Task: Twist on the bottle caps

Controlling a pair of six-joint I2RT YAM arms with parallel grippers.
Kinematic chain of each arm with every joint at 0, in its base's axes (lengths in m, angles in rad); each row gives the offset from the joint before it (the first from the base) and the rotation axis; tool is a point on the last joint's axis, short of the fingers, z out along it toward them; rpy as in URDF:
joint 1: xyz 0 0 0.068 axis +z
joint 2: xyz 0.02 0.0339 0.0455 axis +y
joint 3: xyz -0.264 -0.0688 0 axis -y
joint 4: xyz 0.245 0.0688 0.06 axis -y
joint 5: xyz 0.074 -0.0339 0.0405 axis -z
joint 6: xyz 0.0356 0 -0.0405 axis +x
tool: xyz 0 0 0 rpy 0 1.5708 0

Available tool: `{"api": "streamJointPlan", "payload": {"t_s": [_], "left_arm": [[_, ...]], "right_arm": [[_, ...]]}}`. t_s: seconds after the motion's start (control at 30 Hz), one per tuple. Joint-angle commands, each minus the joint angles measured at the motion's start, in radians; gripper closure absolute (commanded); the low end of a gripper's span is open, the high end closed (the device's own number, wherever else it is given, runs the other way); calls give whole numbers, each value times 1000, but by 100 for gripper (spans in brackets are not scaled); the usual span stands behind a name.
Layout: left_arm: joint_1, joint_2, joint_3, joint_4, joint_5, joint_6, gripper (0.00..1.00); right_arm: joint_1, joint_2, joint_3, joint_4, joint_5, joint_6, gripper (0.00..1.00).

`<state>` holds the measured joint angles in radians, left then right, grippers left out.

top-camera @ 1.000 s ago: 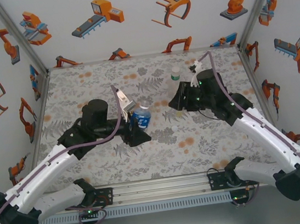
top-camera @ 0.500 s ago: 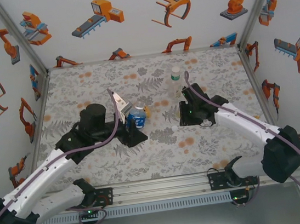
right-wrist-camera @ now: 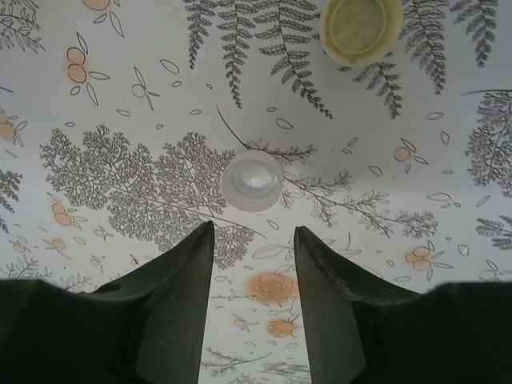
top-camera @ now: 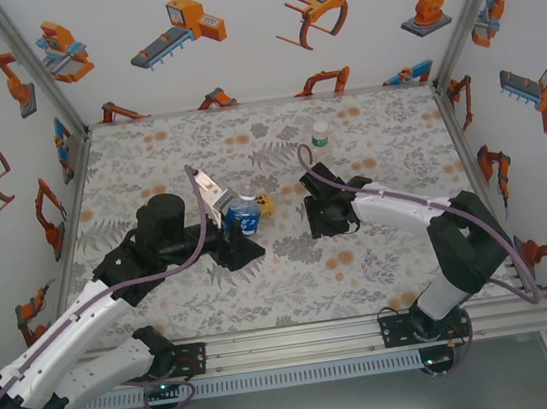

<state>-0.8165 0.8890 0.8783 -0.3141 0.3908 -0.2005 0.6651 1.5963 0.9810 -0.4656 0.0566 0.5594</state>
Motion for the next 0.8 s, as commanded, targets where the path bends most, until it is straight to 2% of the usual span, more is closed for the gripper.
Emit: {"api": "streamJointPlan", "payload": {"t_s": [0.0, 0.43, 0.77], "left_arm": [[0, -18, -1, -8, -1, 7, 100], [0, -15, 2, -15, -1, 13, 100], [0, -14, 4, -20, 3, 13, 100]], "right_arm": [[8, 31, 41, 33, 30, 12, 56], [8, 96, 49, 49, 61, -11, 55], [11, 120, 69, 32, 49, -25, 65]]}}
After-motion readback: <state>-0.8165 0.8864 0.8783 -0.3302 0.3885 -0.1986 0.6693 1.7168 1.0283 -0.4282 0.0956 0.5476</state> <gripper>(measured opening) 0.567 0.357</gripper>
